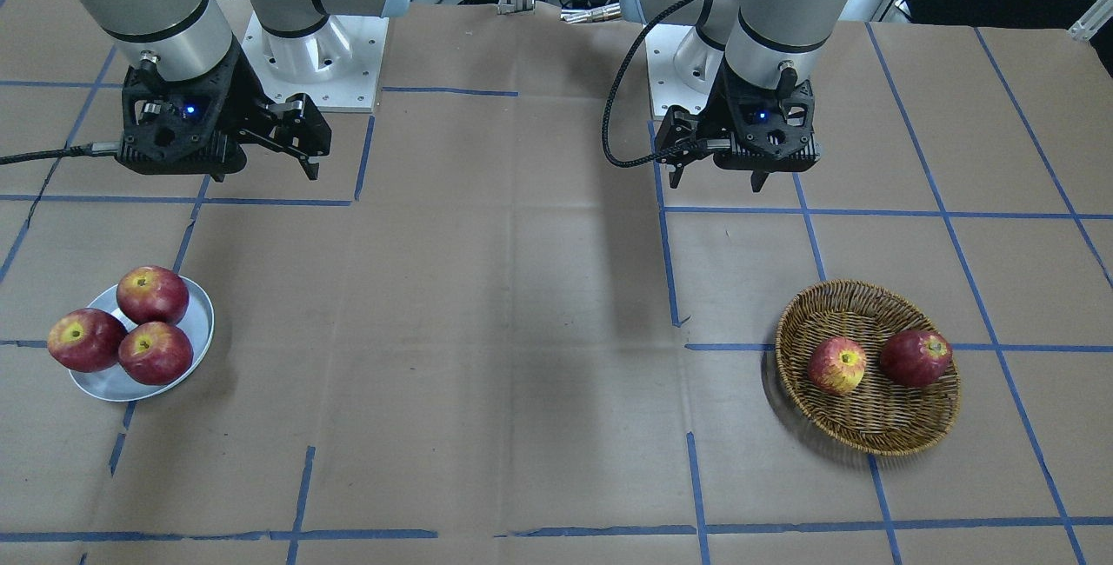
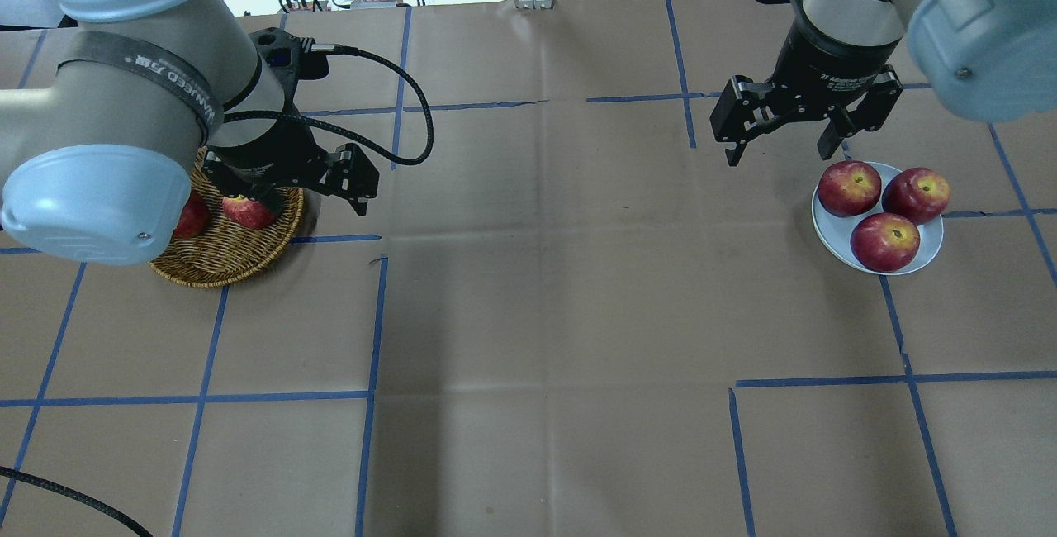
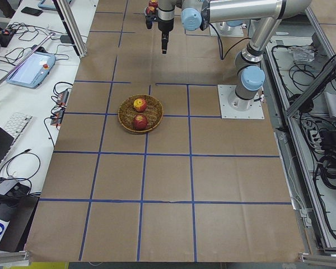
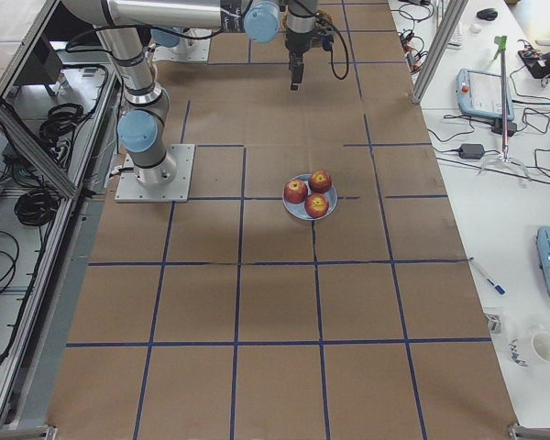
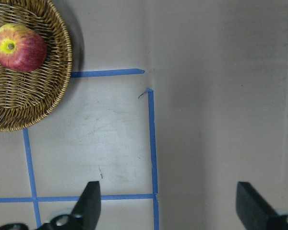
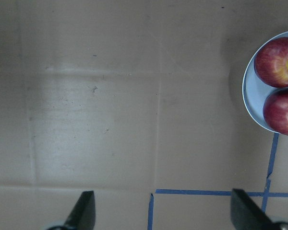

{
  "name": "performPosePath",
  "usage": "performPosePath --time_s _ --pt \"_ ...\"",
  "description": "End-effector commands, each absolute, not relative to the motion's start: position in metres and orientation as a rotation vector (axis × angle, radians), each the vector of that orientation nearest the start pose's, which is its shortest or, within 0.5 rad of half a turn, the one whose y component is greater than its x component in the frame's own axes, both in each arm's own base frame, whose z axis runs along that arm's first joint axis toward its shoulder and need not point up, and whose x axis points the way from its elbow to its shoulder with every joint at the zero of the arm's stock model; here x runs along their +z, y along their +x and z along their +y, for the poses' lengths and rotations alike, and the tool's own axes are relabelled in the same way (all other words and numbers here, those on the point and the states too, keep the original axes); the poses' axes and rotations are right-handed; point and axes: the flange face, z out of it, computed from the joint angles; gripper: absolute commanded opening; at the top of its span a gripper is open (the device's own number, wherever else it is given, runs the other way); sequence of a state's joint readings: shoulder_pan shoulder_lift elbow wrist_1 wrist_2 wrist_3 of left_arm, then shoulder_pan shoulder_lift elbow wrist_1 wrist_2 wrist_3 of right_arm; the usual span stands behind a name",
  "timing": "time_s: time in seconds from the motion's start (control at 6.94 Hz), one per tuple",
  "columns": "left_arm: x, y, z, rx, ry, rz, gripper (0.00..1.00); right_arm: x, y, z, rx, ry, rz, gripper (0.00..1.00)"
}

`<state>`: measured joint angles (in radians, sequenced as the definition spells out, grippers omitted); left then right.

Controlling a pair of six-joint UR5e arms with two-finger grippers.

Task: Transfer apple from basket to plate
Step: 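Lower the left gripper into the wicker basket over a yellow-red apple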

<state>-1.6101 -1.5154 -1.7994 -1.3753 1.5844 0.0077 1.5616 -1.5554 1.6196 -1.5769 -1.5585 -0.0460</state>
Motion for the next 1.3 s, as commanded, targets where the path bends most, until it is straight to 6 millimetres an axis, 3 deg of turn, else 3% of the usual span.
performPosePath --time_s 0.0,0.58,1.01,1.15 --pt "0.422 -0.150 -0.459 -0.036 0.074 3.126 1.00 0.457 0.130 -0.493 0.091 -0.057 3.126 1.00" --pt "0.429 -0.150 -0.457 -0.063 0.074 3.121 1.00 0.457 0.130 -0.493 0.091 -0.057 3.126 1.00" --pt "0.446 -0.141 -0.455 -0.100 0.062 3.032 1.00 0.457 0.130 -0.493 0.091 -0.057 3.126 1.00" --pt "0.437 -0.141 -0.458 -0.053 0.049 3.036 1.00 0.457 0.130 -0.493 0.091 -0.057 3.126 1.00"
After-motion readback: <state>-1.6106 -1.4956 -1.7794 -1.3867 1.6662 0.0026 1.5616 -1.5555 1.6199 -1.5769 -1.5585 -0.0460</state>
